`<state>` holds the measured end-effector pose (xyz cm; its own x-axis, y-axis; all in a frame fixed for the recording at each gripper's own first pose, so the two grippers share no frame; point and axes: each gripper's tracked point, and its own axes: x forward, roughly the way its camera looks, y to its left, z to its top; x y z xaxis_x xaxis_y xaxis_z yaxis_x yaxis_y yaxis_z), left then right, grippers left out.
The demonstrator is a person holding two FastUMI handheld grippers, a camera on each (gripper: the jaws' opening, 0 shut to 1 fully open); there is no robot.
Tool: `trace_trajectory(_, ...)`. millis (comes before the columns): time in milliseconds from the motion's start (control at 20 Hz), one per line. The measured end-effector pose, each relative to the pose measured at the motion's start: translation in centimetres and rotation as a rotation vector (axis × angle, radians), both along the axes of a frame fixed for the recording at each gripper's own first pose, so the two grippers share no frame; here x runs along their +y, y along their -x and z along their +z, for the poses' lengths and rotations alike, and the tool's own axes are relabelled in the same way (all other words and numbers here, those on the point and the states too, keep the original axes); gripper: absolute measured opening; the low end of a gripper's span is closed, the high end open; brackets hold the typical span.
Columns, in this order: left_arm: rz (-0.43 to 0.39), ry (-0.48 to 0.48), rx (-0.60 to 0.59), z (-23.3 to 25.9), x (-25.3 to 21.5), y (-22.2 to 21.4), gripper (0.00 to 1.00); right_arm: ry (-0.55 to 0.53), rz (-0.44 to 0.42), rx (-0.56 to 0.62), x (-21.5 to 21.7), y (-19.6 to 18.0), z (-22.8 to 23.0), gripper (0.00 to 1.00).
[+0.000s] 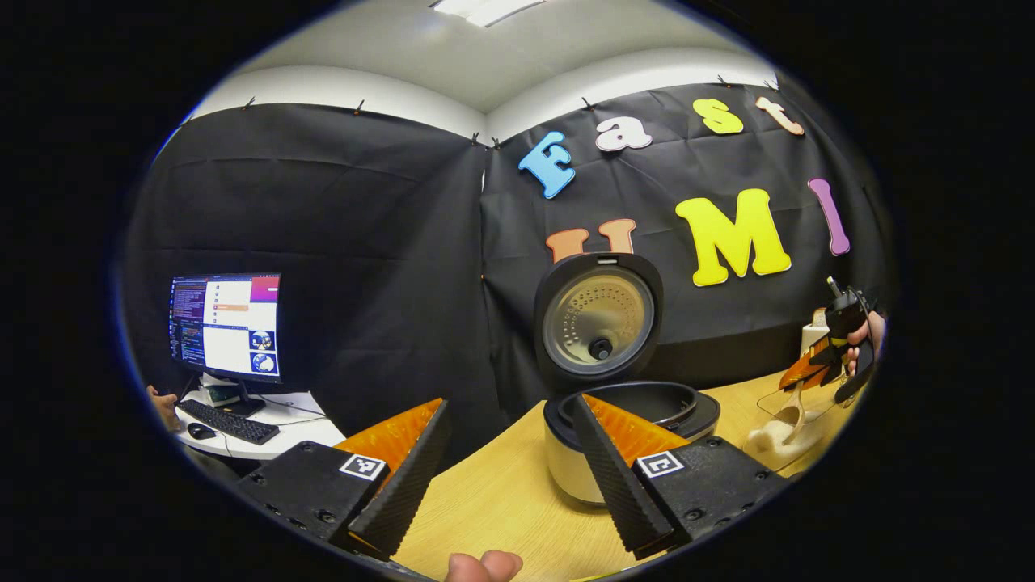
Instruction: Close the left gripper, press the button to open the rice cooker; take a wooden spoon from the chopstick holder with the right hand, scoop a spoonful of rice and pour it into the rice cooker, then put the wooden spoon back into the chopstick holder.
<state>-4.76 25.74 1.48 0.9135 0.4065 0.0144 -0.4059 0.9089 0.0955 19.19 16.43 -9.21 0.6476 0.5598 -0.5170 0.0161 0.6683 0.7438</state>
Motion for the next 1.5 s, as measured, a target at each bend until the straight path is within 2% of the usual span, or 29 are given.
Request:
trace_trajectory(300, -0.029, 0.007, -0.008, 0.3, -1.4, -0.5, 0.97, -0.200, -0.058, -0.059, -2.0, -0.5, 3.5, 0.00)
trace_trajectory(750, -0.032, 0.012, -0.009, 0.4, -2.0, -0.6, 0.97, -0.402, -0.172, -0.098, -6.6, -1.3, 6.2, 0.01)
trace_trajectory(900, -0.036, 0.017, -0.012, 0.4, -2.2, -0.6, 0.97, -0.476, -0.185, -0.089, -7.1, -1.2, 6.6, 0.01)
trace_trajectory(1200, -0.018, 0.023, 0.001, 0.1, -1.4, -0.4, 0.96, -0.570, -0.157, -0.086, -3.8, -0.6, 9.1, 0.00)
trace_trajectory(1500, 0.013, 0.015, 0.012, -0.2, 0.2, 0.1, 0.97, -0.579, -0.089, -0.059, 3.2, -1.3, 11.2, 0.00)
